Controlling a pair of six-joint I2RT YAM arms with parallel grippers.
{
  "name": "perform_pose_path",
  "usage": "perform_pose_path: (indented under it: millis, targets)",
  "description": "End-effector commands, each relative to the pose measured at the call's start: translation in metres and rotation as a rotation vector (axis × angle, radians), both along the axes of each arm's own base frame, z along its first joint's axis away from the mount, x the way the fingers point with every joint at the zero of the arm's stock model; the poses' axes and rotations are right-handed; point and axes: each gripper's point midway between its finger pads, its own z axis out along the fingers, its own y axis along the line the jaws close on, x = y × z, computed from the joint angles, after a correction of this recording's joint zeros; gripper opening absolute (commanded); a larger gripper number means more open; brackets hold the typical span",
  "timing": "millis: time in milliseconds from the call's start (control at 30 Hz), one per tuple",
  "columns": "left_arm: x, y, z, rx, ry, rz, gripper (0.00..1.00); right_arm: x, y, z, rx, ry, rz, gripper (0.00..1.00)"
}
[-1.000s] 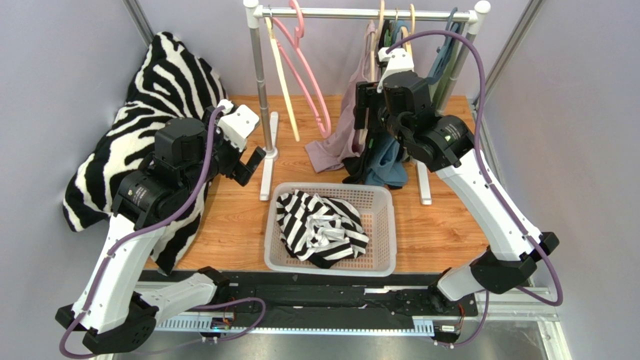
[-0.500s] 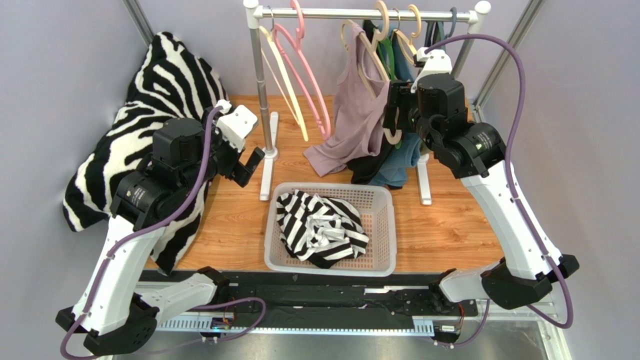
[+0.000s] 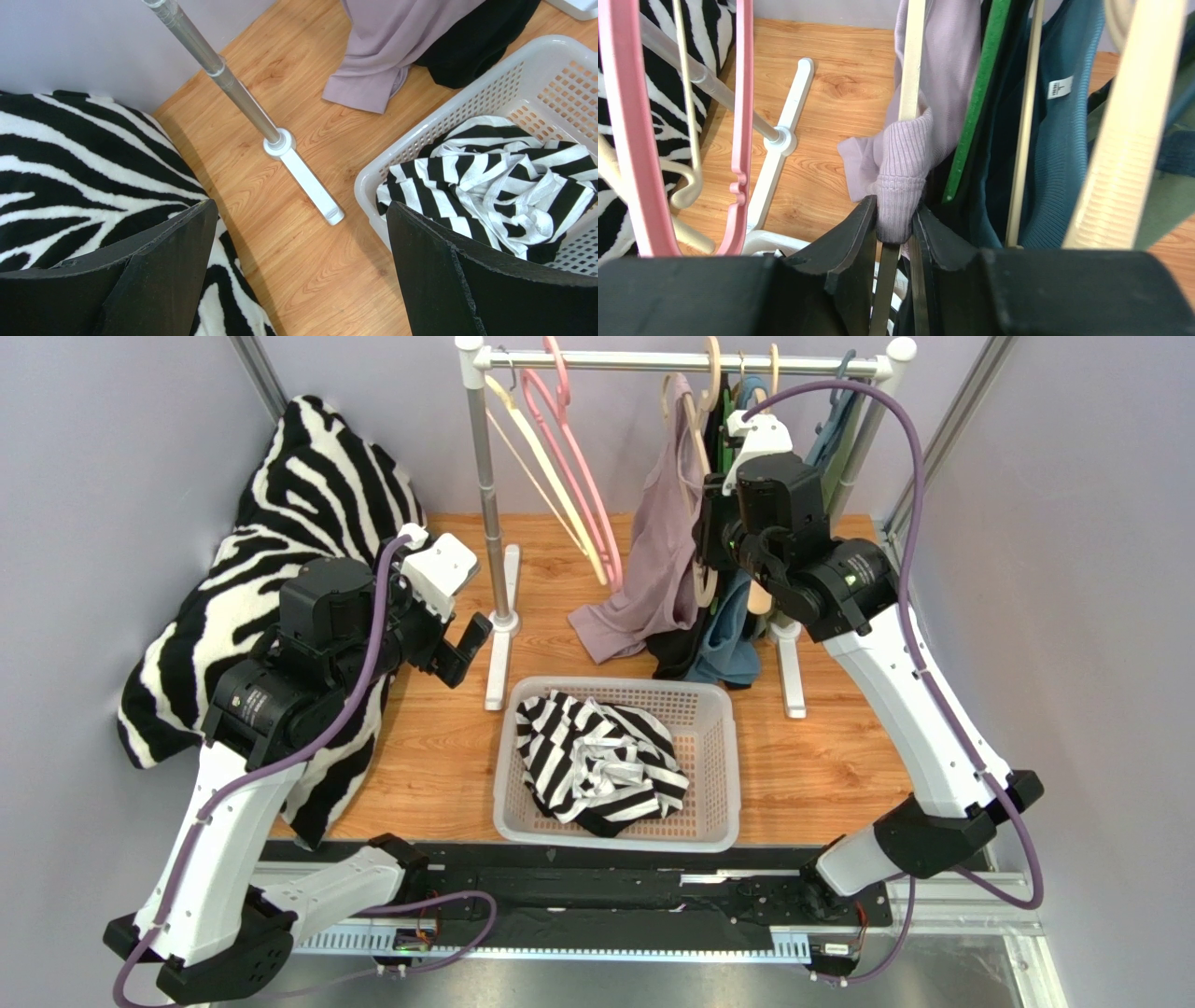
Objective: Remove the tank top from the hanger
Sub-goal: Pick up the hanger from the clothesline.
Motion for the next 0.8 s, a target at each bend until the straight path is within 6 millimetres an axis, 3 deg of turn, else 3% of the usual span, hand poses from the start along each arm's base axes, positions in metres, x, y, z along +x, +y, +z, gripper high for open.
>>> perform_pose_path:
  millis: [0,200,333,433,600,767]
  targets:
    - [-0.003,-0.003,0.005,-0.033,-0.004,-0.012,0.99,0.002,0.005,0.006,0.008,-0.023,0.010,0.25]
    - [-0.004,-0.005,0.002,-0.035,0.008,-0.022,0.99,0.006,0.007,0.016,0.009,-0.051,0.006,0.22]
    - [-0.003,-0.006,0.001,-0.040,0.014,-0.024,0.99,0.012,0.020,0.018,0.022,-0.050,0.030,0.05]
    - [-0.003,-0.006,0.001,-0.042,0.017,-0.028,0.99,0.017,0.038,0.017,0.022,-0.046,0.063,0.00]
    - [-0.003,-0.006,0.001,-0.043,0.019,-0.029,0.99,0.021,0.064,0.013,0.003,-0.037,0.097,0.00]
    - [-0.004,-0.007,0.002,-0.044,0.017,-0.034,0.99,0.022,0.061,0.009,-0.004,-0.035,0.065,0.00]
